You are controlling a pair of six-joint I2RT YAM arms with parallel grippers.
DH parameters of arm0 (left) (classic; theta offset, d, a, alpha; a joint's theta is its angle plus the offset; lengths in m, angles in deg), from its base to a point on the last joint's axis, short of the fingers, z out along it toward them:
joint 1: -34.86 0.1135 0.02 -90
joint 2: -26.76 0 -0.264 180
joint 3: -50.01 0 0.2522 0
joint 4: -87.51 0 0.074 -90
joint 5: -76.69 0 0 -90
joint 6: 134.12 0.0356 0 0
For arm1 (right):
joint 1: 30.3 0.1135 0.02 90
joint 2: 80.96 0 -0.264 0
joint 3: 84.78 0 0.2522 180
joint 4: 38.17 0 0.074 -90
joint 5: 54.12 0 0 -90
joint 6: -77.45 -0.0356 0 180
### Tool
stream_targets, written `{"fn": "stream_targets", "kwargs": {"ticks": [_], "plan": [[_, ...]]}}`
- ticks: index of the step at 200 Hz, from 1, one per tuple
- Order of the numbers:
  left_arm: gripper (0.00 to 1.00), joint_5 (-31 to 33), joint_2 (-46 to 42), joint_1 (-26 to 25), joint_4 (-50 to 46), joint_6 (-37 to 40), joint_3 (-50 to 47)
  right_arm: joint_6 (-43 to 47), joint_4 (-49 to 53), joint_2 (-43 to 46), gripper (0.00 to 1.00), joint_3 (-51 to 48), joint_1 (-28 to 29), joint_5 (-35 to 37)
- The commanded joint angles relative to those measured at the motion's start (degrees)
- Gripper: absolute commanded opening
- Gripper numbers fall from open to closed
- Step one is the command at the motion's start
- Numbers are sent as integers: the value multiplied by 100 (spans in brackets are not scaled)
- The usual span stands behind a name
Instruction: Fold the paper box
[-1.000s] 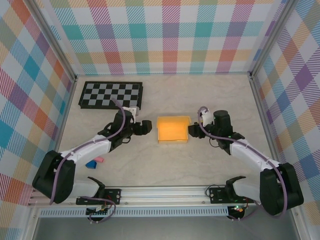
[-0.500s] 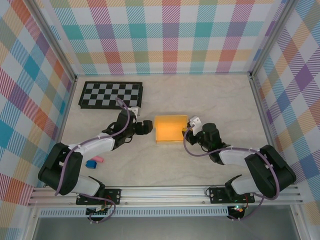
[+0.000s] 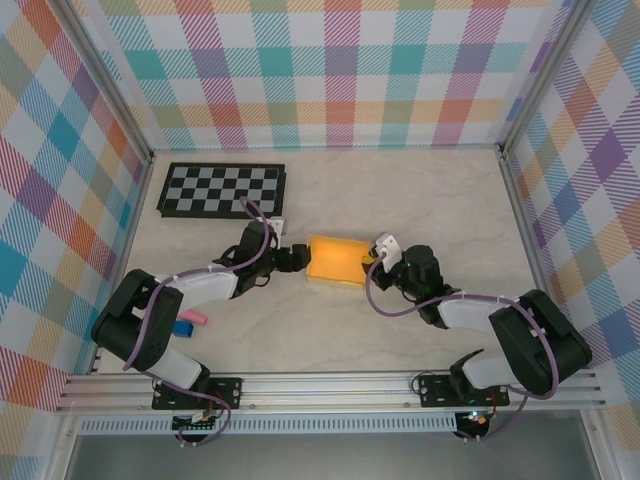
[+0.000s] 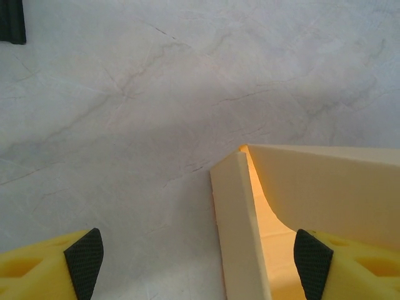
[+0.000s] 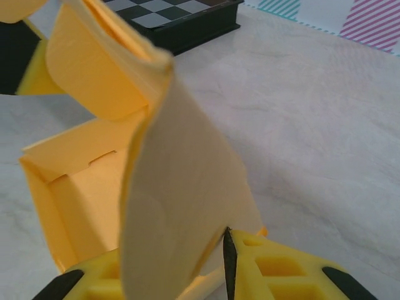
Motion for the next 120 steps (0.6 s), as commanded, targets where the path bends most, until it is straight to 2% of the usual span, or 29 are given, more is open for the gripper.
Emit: {"fn": "stream_targets", "kwargs": {"ticks": [1,88,120], "plan": [[82,-150,99,20,273,-113,90,133,344,177,27,194,45,-634],[81,-140,197,17,394,-270,-71,-224,446,-431,23,537,170,-114],[80,-83,214,18,480,-373,-215,-207,432,-545,22,521,293,-183]]}}
